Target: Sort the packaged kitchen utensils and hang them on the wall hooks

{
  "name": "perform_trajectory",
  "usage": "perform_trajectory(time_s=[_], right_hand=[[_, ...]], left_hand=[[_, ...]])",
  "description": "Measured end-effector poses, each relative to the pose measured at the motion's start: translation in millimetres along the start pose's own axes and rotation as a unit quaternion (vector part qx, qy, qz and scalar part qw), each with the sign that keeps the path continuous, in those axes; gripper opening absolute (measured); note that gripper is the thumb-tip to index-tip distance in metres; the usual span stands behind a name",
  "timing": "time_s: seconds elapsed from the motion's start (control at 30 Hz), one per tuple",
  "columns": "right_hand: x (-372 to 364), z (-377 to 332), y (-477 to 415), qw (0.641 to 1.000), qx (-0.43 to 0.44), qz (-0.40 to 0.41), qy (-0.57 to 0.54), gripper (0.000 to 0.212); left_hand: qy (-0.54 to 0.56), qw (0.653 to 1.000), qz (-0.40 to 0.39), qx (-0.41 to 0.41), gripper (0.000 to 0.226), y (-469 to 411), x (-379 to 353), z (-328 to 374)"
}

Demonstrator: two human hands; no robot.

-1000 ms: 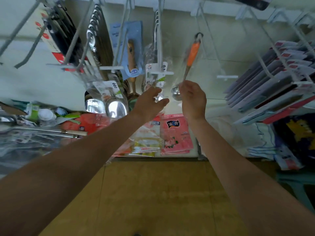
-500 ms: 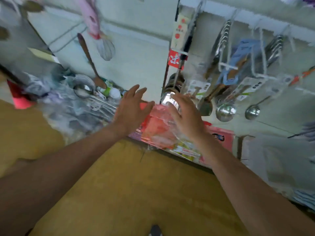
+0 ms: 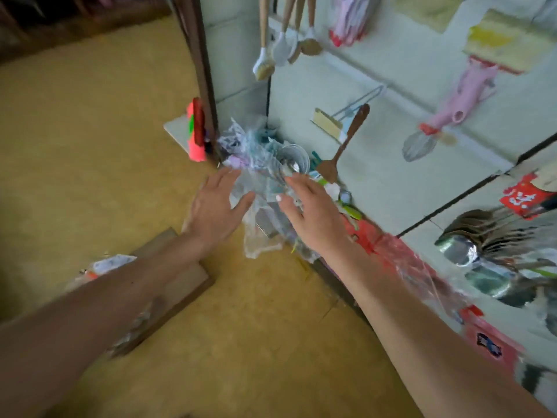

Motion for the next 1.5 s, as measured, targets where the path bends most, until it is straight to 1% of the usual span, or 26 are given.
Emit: perform_trajectory(time_s=[0.07, 0.13, 0.23, 0.37, 0.47, 0.57, 0.73, 0.97, 1.1, 1.2, 1.33, 1.4, 1.5], right_hand=[[-26, -46, -22, 0.999, 0.033, -0.018, 0.012, 0.053], [-51, -93, -40, 0.998, 0.062, -0.027, 0.001, 0.052], [-87, -158, -65, 0.995, 0.091, -0.048, -0.007, 0.062], [-133, -235, -92, 0.99, 0.121, -0.077, -0.01, 0.056], [-169, -285, -104, 0.984, 0.149, -0.092, -0.02, 0.056], [-210, -329, -106, 0.977, 0.173, -0.124, -0.033, 0.055], [-268, -379, -103, 0.961, 0.211, -0.171, -0.054, 0.056], [-337, -407, -110, 0.938, 0.245, -0.234, -0.069, 0.057], [-385, -405, -115, 0.928, 0.256, -0.262, -0.07, 0.056], [-436, -396, -112, 0.92, 0.257, -0.288, -0.064, 0.055], [-507, -378, -102, 0.912, 0.249, -0.322, -0.045, 0.056], [-544, -362, -100, 0.913, 0.234, -0.331, -0.04, 0.055], [-601, -329, -96, 0.92, 0.183, -0.343, -0.033, 0.053]], left_hand=[[-0.006, 1.0, 0.013, 0.024, 0.058, 1, 36, -42], [-0.007, 0.999, 0.024, 0.046, 0.057, 4, 70, -83], [-0.003, 0.996, 0.041, 0.084, 0.059, 11, 117, -145], [-0.003, 0.99, 0.07, 0.122, 0.057, 24, 173, -212], [-0.008, 0.984, 0.087, 0.155, 0.058, 37, 204, -255], [-0.012, 0.977, 0.105, 0.185, 0.059, 58, 228, -296], [-0.019, 0.959, 0.129, 0.25, 0.06, 96, 250, -356], [-0.031, 0.937, 0.146, 0.315, 0.063, 120, 254, -412], [-0.015, 0.92, 0.163, 0.355, 0.063, 125, 235, -454], [-0.002, 0.907, 0.162, 0.389, 0.062, 139, 204, -491], [0.028, 0.885, 0.132, 0.446, 0.058, 175, 146, -545], [0.05, 0.873, 0.114, 0.471, 0.052, 193, 112, -570], [0.099, 0.857, 0.085, 0.499, 0.039, 217, 54, -604]])
Point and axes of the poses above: each hand's wrist, its own y-axis away from the middle knuckle, its own x-axis out of the back of the hand, z = x × y, the point moved 10 cm from there along -y, towards the middle knuckle, and after that the axes turned 2 degrees about y, right-handed, at the moved point
